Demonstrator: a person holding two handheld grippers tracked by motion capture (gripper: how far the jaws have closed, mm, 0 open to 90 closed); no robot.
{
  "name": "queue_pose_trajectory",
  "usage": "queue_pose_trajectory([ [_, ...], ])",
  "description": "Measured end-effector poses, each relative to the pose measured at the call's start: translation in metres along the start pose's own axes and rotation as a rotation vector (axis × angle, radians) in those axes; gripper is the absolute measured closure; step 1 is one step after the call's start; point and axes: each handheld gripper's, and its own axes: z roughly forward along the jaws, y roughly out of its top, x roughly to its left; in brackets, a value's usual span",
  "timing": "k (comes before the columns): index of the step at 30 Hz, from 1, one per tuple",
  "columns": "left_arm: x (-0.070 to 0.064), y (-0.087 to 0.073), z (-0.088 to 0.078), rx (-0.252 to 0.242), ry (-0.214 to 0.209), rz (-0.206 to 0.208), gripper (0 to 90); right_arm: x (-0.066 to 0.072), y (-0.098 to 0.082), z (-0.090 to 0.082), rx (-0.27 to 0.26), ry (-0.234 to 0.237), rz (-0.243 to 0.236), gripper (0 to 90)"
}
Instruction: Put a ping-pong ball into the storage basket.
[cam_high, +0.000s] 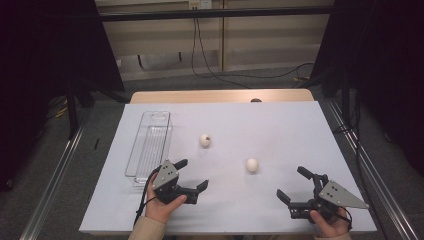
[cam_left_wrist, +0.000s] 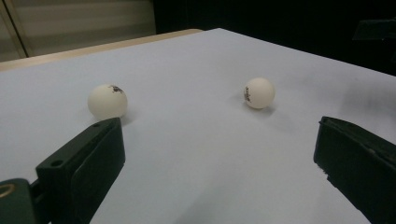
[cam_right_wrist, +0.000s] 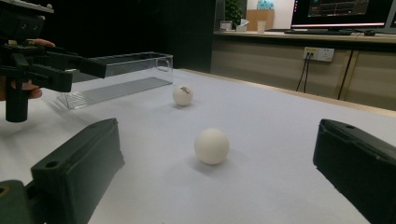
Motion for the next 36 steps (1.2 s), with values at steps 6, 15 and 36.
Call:
queue_pose_trajectory([
  [6,-0.001,0.0,0.003,0.005,-0.006,0.005,2.1,0.0,0.0,0.0,0.0,0.0,-0.002,0.5],
  [15,-0.003,0.001,0.009,0.014,-0.014,0.008,2.1,0.0,0.0,0.0,0.0,0.001,-0.003,0.5],
  [36,-0.005,0.003,0.017,0.022,-0.022,0.012,2.4,0.0,0.0,0.001,0.007,0.004,-0.002,0.6],
])
